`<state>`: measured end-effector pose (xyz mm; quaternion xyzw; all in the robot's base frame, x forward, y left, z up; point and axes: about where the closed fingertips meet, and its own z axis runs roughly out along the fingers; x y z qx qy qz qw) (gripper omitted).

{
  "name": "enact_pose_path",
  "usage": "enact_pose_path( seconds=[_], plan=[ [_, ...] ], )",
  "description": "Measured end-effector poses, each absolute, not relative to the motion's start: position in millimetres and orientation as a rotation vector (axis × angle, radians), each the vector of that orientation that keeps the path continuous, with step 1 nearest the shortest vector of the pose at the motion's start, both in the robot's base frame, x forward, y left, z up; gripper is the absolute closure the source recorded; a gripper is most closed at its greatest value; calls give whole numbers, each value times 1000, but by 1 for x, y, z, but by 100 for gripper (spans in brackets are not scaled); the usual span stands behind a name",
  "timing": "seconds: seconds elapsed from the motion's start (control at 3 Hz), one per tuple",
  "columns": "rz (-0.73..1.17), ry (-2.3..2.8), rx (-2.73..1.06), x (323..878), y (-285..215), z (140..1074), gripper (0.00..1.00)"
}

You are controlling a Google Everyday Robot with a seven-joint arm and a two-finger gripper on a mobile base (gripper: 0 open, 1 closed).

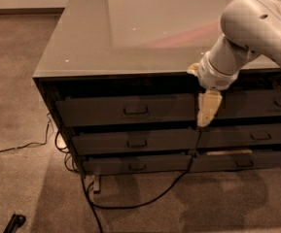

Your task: Open top drawer

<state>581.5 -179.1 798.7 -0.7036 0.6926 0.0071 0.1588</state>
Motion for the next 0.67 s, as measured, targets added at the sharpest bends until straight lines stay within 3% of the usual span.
enact_pose_path(
  seconds=[0.67],
  plan=[
    [-75, 1918, -2049, 559, -163, 789, 0]
  ],
)
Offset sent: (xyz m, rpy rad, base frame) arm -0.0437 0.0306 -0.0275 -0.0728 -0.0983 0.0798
